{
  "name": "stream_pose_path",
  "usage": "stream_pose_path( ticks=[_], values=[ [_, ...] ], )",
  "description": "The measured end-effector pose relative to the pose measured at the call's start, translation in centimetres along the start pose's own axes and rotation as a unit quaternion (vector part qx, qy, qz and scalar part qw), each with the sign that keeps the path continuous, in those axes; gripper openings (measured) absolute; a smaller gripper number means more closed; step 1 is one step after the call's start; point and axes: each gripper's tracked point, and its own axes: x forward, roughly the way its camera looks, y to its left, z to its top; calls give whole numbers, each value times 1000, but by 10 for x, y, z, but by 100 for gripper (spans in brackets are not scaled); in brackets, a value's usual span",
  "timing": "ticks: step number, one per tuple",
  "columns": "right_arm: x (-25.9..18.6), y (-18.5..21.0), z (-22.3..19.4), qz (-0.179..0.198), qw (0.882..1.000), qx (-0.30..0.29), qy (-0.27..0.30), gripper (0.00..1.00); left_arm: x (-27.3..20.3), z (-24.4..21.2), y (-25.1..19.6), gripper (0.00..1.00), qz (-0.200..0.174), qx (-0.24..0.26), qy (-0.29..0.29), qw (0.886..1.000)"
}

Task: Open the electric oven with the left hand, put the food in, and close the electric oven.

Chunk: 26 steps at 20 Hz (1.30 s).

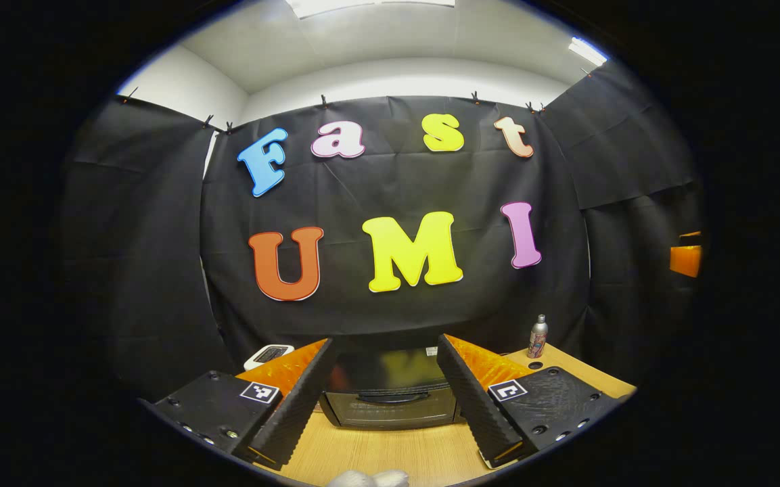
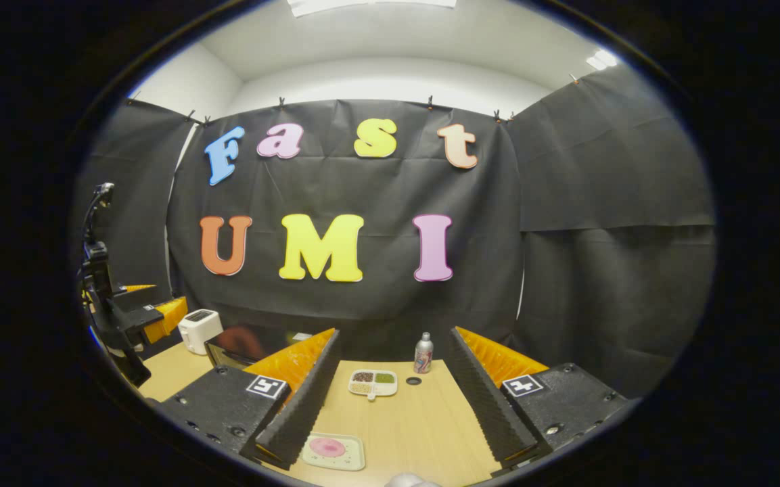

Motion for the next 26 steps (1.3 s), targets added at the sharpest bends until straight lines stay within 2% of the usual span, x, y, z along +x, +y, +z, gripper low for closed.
stream_pose_path(
  ticks=[2, 3, 6, 8, 10, 15, 22, 23, 26],
  values=[
    [0, -5, -2, -7, 1000, -2, 4, 100, 14, -9, -5, 96, -7, -1, 3, 1000],
    [-2, -7, -2, -10, 1000, -2, 4, 96, 22, -15, -6, 96, -9, -5, 5, 1000],
    [-4, -13, -2, -18, 1000, 3, 6, 96, 55, -34, -7, 96, -9, -6, 13, 1000],
    [-6, -18, -2, -26, 1000, 11, 13, 100, 78, -56, -10, 96, -10, -10, 31, 999],
    [-10, -26, -6, -39, 999, 8, 20, 96, 102, -76, -16, 96, -14, -20, 44, 999],
    [-19, -43, -19, -71, 996, -7, 45, 96, 148, -133, -15, 97, -9, -12, 84, 996],
    [-23, -55, -33, -83, 994, 7, 65, 96, 157, -219, -21, 97, -15, -29, 174, 984],
    [-21, -55, -35, -81, 994, 8, 66, 96, 162, -209, -22, 97, -19, -29, 150, 988],
    [-20, -49, -36, -72, 995, 8, 69, 96, 158, -215, -24, 96, -26, -23, 172, 984]
  ],
)
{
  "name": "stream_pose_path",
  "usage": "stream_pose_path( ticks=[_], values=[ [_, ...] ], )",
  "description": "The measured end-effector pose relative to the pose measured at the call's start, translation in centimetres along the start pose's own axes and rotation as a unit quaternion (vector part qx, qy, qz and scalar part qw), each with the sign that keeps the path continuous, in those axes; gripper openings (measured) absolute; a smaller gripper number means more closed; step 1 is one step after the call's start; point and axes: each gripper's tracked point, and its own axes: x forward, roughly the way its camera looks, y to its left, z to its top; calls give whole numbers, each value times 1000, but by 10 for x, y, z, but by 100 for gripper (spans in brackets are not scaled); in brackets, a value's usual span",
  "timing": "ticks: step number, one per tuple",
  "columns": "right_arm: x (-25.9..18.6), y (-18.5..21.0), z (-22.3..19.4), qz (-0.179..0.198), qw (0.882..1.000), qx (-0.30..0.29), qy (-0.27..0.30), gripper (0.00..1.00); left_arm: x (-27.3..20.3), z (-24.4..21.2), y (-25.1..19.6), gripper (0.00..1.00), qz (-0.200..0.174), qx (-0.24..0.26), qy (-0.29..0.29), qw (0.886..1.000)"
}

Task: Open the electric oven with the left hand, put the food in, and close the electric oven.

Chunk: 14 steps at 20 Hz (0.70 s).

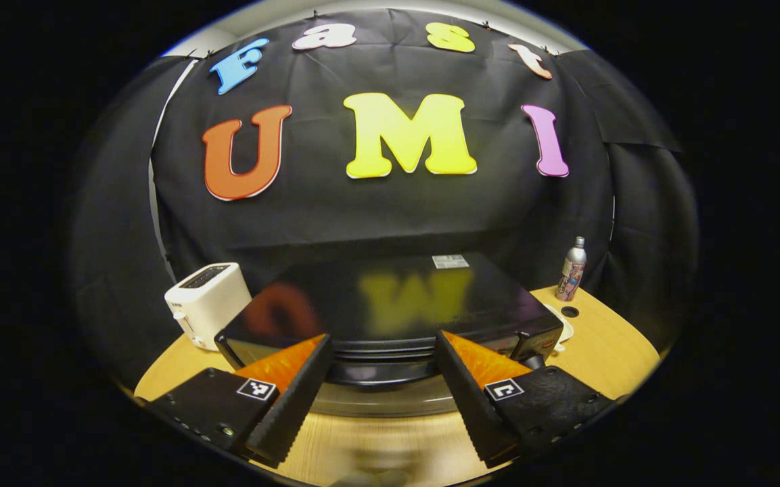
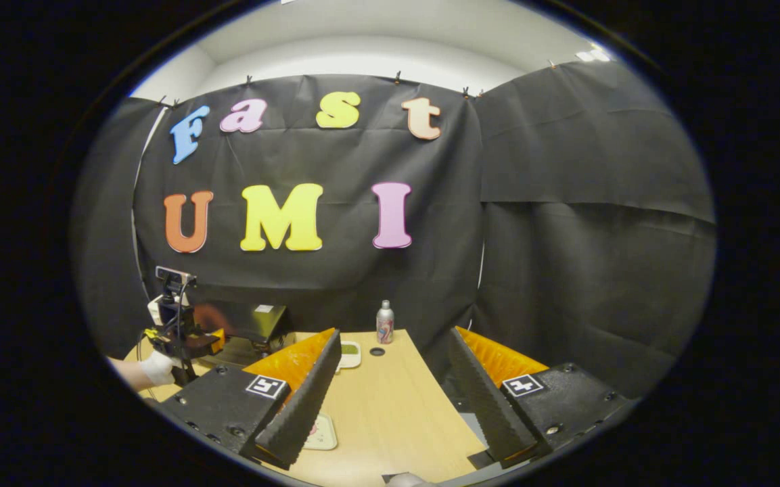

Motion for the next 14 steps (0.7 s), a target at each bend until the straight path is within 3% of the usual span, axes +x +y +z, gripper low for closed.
stream_pose_path(
  ticks=[14],
  values=[
    [-11, 25, -15, 40, 999, 7, 7, 96, -72, -55, -6, 96, -15, -4, 31, 999]
  ],
)
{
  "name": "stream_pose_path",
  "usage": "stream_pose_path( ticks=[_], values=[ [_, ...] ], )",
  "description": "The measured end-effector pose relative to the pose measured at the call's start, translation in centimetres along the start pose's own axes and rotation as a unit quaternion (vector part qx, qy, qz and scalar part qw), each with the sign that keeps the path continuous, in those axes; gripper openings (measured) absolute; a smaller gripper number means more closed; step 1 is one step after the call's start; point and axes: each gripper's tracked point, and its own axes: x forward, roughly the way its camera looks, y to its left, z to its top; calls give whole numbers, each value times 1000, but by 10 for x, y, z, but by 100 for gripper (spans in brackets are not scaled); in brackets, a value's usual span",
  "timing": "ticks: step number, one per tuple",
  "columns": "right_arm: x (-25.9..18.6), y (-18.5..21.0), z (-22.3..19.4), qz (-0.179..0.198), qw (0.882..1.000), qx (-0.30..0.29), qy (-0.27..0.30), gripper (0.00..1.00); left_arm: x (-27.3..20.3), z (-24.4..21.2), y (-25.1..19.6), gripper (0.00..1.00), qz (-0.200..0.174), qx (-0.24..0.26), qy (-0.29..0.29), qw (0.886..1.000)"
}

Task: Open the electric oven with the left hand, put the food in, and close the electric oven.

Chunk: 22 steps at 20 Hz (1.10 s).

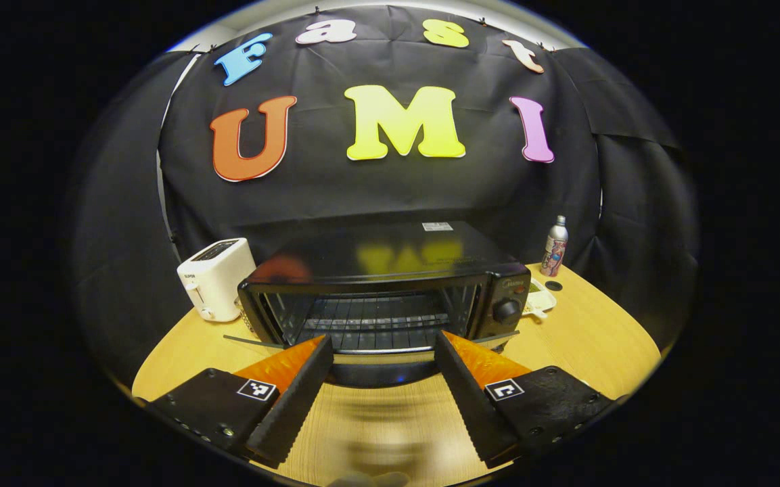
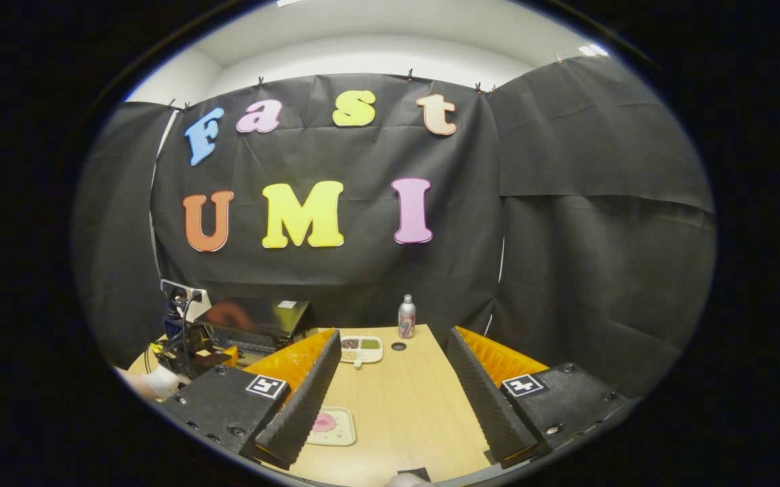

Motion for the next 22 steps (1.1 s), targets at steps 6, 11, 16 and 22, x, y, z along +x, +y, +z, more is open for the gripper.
stream_pose_path(
  ticks=[6, 11, 16, 22],
  values=[
    [-7, 10, -11, 7, 1000, -9, 9, 96, -22, -45, -4, 96, -10, -4, 31, 999],
    [-9, 12, -17, 6, 1000, -11, 17, 96, -32, -86, -8, 96, -12, -8, 66, 998],
    [-13, 11, -24, 0, 1000, -17, 25, 96, -34, -129, -11, 96, -13, -14, 112, 994],
    [-13, -1, -42, -15, 999, -20, 45, 96, -23, -156, -8, 96, -13, -31, 152, 988]
  ],
)
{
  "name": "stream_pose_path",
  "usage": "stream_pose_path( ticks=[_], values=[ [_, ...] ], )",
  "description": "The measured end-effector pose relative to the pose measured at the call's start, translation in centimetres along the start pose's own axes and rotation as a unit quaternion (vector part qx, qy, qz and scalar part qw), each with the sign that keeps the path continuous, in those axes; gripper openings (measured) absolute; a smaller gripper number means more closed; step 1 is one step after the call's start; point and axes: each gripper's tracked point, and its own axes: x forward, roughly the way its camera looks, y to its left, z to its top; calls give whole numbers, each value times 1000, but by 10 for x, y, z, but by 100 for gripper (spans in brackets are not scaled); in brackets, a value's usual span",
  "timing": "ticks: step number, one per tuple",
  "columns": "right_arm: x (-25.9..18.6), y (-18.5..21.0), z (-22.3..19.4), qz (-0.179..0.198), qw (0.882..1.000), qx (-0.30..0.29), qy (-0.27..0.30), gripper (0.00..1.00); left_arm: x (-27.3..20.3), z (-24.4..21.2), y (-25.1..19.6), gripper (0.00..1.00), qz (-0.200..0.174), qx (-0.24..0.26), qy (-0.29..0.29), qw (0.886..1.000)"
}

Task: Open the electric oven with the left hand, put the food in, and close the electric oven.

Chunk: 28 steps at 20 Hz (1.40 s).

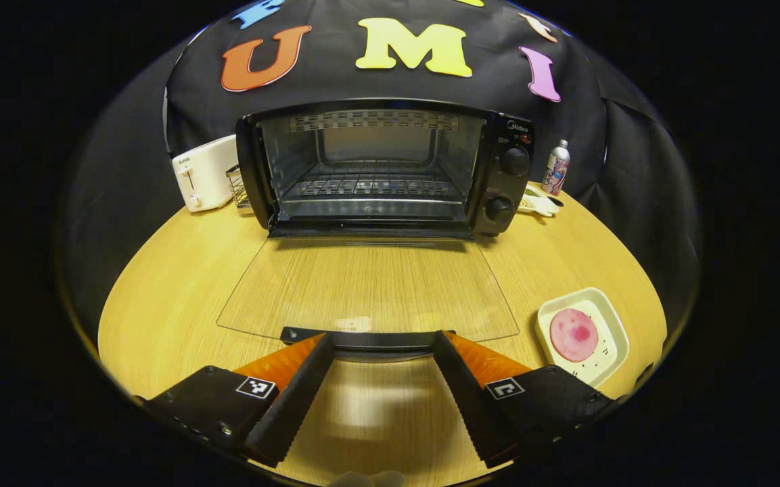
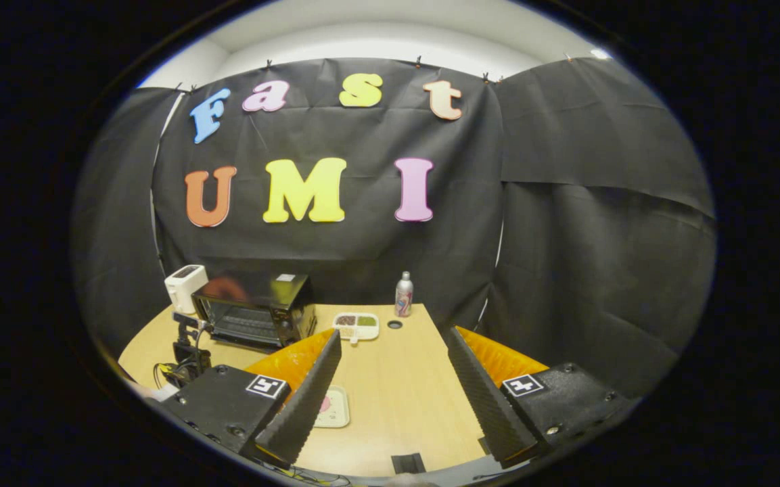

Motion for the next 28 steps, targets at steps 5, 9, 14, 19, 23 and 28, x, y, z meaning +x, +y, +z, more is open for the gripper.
stream_pose_path(
  ticks=[5, 9, 14, 19, 23, 28],
  values=[
    [10, 0, -13, -1, 1000, 4, 10, 96, -14, 12, 4, 96, 8, 7, -27, 1000],
    [21, 9, -27, 9, 1000, -1, 22, 96, -44, 29, 4, 98, -12, 8, -62, 998],
    [52, 24, -66, 35, 997, -15, 64, 96, -108, 66, 6, 97, -15, 24, -131, 991],
    [98, 49, -120, 79, 988, -29, 129, 97, -173, 113, 12, 97, 1, 28, -198, 980],
    [137, 70, -175, 114, 974, -24, 192, 97, -229, 150, 17, 97, 17, 31, -249, 968],
    [176, 92, -241, 154, 948, -13, 280, 85, -278, 178, 19, 97, 42, 23, -271, 961]
  ],
)
